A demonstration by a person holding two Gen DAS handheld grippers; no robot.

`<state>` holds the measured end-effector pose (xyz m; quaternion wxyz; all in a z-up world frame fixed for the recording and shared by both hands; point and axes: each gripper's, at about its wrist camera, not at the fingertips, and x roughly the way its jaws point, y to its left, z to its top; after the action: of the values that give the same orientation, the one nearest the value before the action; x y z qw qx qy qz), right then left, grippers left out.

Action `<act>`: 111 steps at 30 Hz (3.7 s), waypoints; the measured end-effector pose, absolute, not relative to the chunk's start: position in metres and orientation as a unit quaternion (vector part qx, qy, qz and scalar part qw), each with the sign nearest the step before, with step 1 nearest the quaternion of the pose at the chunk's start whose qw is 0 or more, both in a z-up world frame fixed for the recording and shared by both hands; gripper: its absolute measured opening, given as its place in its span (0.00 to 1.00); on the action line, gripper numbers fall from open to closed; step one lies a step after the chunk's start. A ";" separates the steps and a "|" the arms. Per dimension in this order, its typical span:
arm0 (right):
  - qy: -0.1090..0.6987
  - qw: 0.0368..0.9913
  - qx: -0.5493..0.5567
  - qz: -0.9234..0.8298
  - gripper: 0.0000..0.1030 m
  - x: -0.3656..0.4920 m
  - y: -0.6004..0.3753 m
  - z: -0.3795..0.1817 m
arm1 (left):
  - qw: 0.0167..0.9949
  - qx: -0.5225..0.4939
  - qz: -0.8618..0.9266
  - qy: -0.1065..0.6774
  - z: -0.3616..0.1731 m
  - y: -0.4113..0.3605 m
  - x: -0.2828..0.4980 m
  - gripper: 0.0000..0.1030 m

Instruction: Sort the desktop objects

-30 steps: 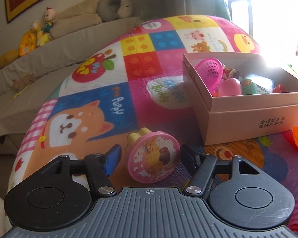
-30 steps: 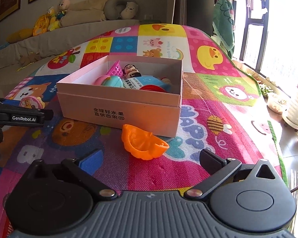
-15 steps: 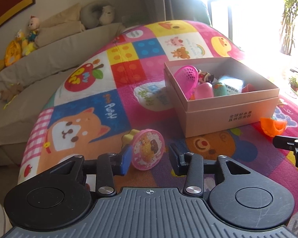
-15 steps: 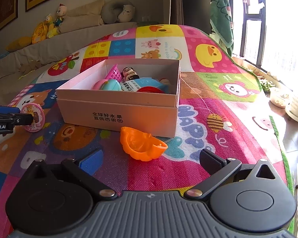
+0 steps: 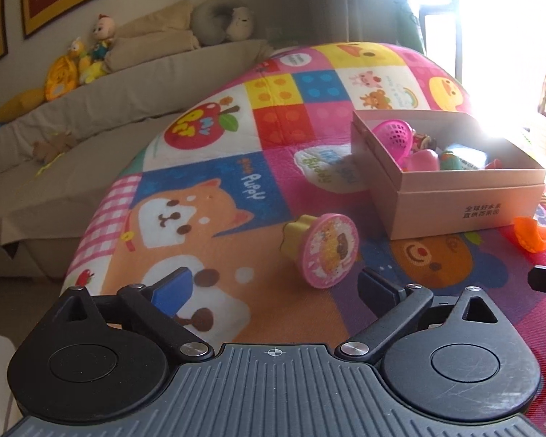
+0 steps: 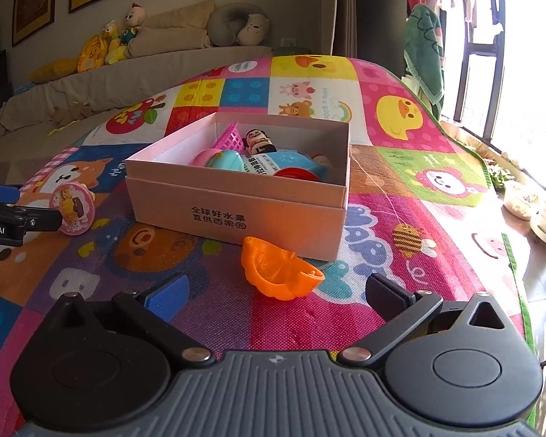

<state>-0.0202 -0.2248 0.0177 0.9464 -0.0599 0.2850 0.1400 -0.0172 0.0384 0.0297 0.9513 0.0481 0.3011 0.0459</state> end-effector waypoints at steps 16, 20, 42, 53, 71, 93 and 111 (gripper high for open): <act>0.259 0.883 -0.205 0.333 0.71 0.017 -0.048 0.026 | 0.938 -0.163 0.130 0.277 0.008 0.133 -0.037 1.00; 0.285 0.879 -0.201 0.325 0.55 0.037 -0.039 0.018 | 0.933 -0.188 0.129 0.278 0.006 0.140 -0.036 1.00; 0.316 0.887 -0.125 0.312 0.57 -0.019 -0.138 0.043 | 0.943 -0.128 0.124 0.282 0.012 0.120 -0.035 1.00; 0.262 0.944 -0.076 0.187 0.88 -0.034 -0.226 0.059 | 0.960 -0.030 -0.095 0.260 0.038 0.029 -0.039 1.00; 0.337 0.934 0.016 0.115 0.84 0.015 -0.255 0.018 | 0.942 0.022 -0.132 0.309 0.016 -0.029 -0.024 1.00; 0.308 0.939 -0.028 0.153 0.52 -0.012 -0.248 0.063 | 0.946 0.046 -0.151 0.283 0.030 -0.047 -0.011 0.59; 0.206 0.972 -0.016 0.108 0.52 0.005 -0.282 0.127 | 0.972 0.106 -0.127 0.169 0.090 -0.083 0.128 0.61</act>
<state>0.0046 -0.2815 0.1271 0.9723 -0.0163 0.2062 0.1084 0.1284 -0.0829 0.0901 0.9717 0.1057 0.1690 -0.1267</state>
